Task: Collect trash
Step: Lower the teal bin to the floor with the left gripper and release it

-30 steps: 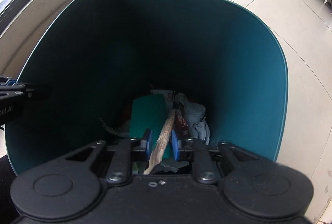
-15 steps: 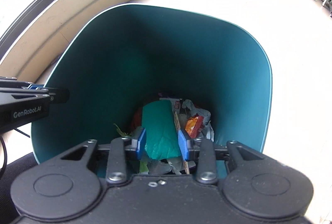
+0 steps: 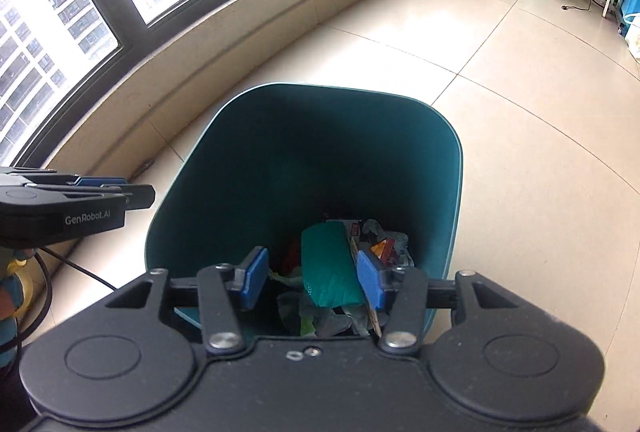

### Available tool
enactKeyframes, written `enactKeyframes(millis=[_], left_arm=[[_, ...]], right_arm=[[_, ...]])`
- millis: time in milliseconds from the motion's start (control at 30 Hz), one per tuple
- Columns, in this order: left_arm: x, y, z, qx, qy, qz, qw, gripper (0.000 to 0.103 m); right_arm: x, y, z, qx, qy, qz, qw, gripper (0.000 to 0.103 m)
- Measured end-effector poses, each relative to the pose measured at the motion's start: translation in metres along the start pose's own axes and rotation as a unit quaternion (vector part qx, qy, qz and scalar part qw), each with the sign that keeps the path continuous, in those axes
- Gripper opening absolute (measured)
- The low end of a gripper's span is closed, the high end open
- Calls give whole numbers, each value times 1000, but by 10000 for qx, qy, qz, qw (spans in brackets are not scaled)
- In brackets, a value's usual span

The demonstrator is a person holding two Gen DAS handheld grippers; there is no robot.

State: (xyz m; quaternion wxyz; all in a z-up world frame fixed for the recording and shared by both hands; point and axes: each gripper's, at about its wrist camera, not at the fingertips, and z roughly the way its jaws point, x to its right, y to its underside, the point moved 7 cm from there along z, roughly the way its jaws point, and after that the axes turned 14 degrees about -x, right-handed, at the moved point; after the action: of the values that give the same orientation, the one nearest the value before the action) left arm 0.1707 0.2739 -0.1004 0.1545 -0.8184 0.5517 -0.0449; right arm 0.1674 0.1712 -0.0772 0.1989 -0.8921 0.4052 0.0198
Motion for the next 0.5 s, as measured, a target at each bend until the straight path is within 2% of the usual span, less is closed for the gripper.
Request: enactKeyframes(millis=[100, 133, 267, 333, 433, 500], left_arm=[[2, 7, -12, 175, -27, 62, 9998, 35], [2, 10, -18, 257, -29, 81, 9996, 41], [10, 22, -39, 612, -53, 140, 9980, 60], [12, 30, -48, 728, 21, 153, 9972, 62], [16, 41, -57, 827, 141, 156, 9964, 69], [19, 48, -62, 916, 172, 193, 9955, 70]], right_arm=[[-1, 9, -17, 182, -18, -28, 9998, 49], [-2, 13, -22, 235, -29, -31, 9997, 50], [-2, 29, -42, 561, -75, -57, 9984, 63], [-2, 36, -52, 690, -73, -65, 9976, 64], [-3, 48, -64, 921, -48, -130, 9957, 73], [-5, 54, -70, 1060, -18, -174, 9942, 77]])
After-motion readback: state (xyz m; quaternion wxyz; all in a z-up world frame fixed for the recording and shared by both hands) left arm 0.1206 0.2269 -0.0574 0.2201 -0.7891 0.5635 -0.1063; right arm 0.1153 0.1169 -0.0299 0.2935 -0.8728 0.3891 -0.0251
